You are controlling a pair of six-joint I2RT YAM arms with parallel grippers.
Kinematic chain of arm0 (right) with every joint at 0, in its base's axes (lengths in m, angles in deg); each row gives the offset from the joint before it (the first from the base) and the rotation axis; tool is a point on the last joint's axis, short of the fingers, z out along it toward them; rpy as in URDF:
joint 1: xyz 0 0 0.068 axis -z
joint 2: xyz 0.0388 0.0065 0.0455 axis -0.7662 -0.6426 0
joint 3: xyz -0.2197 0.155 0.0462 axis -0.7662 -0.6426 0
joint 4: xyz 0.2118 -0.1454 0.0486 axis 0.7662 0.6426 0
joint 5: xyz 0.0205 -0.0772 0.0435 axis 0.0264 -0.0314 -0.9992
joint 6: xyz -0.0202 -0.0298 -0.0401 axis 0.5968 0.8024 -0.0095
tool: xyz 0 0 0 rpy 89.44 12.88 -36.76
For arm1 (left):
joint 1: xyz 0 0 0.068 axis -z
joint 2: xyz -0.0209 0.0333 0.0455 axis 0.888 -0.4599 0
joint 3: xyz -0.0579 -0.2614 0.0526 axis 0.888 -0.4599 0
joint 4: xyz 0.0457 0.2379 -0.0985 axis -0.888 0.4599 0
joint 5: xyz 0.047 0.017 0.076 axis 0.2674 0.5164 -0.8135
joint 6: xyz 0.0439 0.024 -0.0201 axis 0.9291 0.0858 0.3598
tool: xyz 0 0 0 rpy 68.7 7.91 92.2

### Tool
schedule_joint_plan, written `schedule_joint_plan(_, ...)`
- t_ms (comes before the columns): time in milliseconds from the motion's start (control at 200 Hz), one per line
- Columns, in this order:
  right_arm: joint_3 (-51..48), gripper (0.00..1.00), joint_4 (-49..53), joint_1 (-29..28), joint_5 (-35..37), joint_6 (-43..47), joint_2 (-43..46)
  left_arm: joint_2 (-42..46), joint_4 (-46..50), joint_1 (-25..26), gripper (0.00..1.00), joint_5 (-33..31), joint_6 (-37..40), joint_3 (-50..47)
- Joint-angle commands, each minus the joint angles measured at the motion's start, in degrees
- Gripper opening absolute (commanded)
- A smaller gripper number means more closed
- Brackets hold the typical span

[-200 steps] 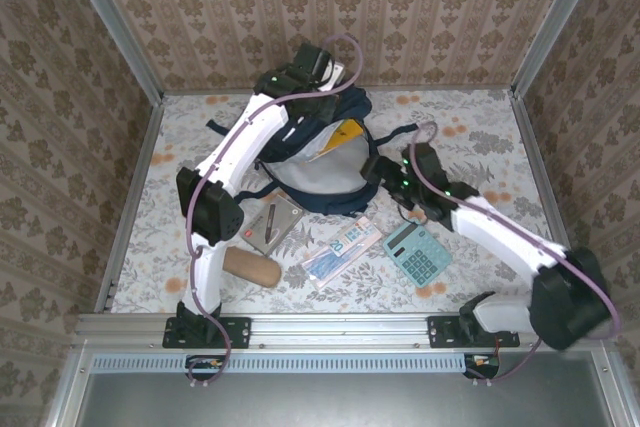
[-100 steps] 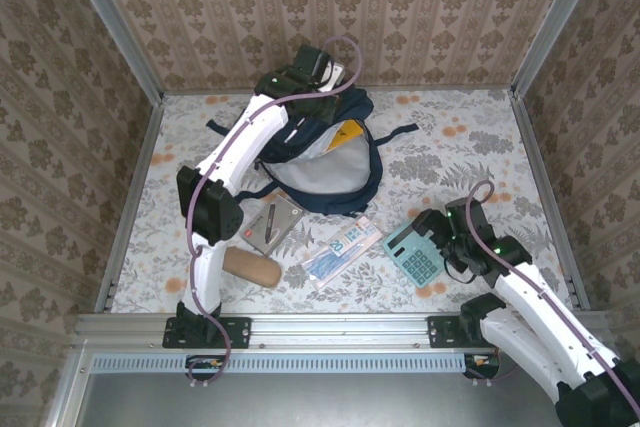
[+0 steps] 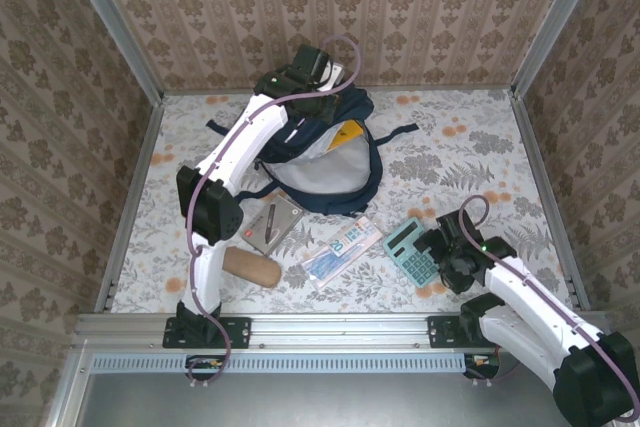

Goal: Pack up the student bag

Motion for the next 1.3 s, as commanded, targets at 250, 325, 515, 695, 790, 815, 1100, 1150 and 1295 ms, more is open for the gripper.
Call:
schedule_joint_plan(250, -9.0, 0.99, -28.5, 0.3, -11.2, -4.1, 0.8, 1.5, -3.7, -0.6, 0.00, 1.1, -2.0, 1.9)
schedule_joint_plan(325, -10.9, 0.97, -36.9, 0.3, -13.3, -4.6, 0.2, 1.3, -3.6, -0.6, 0.00, 1.4, -2.2, 2.1)
schedule_joint_plan(515, -11.0, 0.91, -44.0, 0.4, -16.1, -1.0, -0.7, 1.1, -3.3, -0.5, 0.00, 1.8, -2.3, 2.4)
schedule_joint_plan(695, -7.2, 0.89, -35.4, 0.2, -15.9, 0.0, 1.1, 1.3, -2.9, -0.3, 0.00, 1.9, -2.3, 2.4)
schedule_joint_plan(790, -4.4, 0.91, -25.7, -0.4, -12.3, 0.4, 4.7, 1.4, -2.9, -0.3, 0.00, 1.9, -2.5, 2.2)
schedule_joint_plan(815, -3.8, 0.91, -23.5, -0.4, -11.2, 0.6, 5.9, 1.5, -2.9, -0.3, 0.00, 2.0, -2.5, 2.1)
schedule_joint_plan(1100, -2.9, 0.93, -14.3, -0.5, -7.7, 0.2, 7.2, 1.6, -3.3, 0.2, 0.00, 2.2, -2.9, 1.3)
schedule_joint_plan(1150, -3.0, 0.93, -15.1, -0.5, -7.9, 0.5, 6.5, 1.7, -3.2, 0.2, 0.00, 2.3, -2.8, 1.3)
schedule_joint_plan(1295, -2.9, 0.93, -16.3, -0.5, -7.3, 1.4, 4.4, 1.9, -3.1, 0.3, 0.00, 2.0, -2.8, 1.3)
